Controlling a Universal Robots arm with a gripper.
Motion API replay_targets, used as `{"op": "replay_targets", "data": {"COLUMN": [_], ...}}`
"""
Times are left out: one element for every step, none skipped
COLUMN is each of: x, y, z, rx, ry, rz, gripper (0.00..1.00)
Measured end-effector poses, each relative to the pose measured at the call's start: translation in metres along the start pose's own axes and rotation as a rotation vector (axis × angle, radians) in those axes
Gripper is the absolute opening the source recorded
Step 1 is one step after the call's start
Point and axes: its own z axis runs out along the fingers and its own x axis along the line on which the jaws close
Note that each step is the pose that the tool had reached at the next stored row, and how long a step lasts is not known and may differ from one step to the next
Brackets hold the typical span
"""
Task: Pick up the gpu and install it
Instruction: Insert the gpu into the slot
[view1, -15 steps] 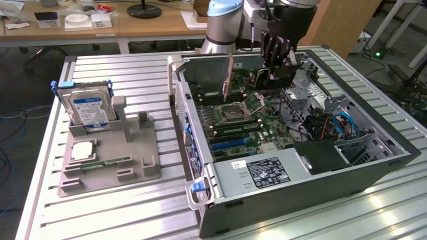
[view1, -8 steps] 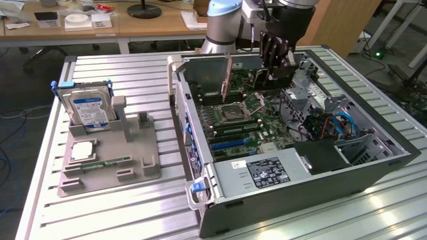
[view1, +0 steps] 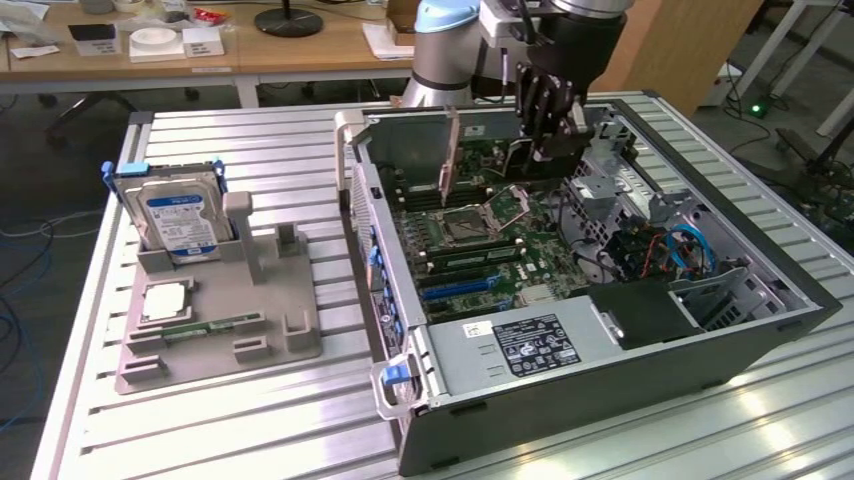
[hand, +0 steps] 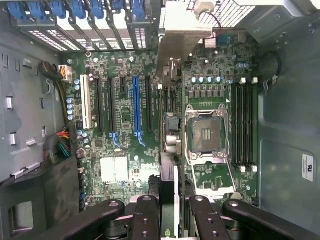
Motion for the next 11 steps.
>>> {"op": "replay_targets", "data": {"x": [0.0000,0.0001,0.0002,0.0003,0.0004,0.0009,0.0016,0.0019,0.0024,0.0026,0.0028], "y": [0.0001,0.0001,0.0002,0.0002,0.0002,0.0002,0.0002,0.0002,0.0002,0.0002,0.0004], "z": [0.0005,0.0012,0.0019,0.0025,0.0032,0.0037,0.0043,0.0053,0.0067,0.0081,0.0095], "rx": [-0.0009,-0.0020,-0.0036,-0.0055,-0.0069,-0.0074,-0.0077,-0.0089,-0.0115,-0.0142,-0.0170], "ry": [0.0001,-0.0001,0.0000,0.0002,0.0002,0.0005,0.0004,0.0003,0.0006,0.0008,0.0009], "rz": [0.000,0.000,0.000,0.000,0.000,0.000,0.000,0.000,0.000,0.001,0.001], "gripper": [0.27,0.27,0.27,0.27,0.27,0.27,0.27,0.27,0.27,0.27,0.27]}}
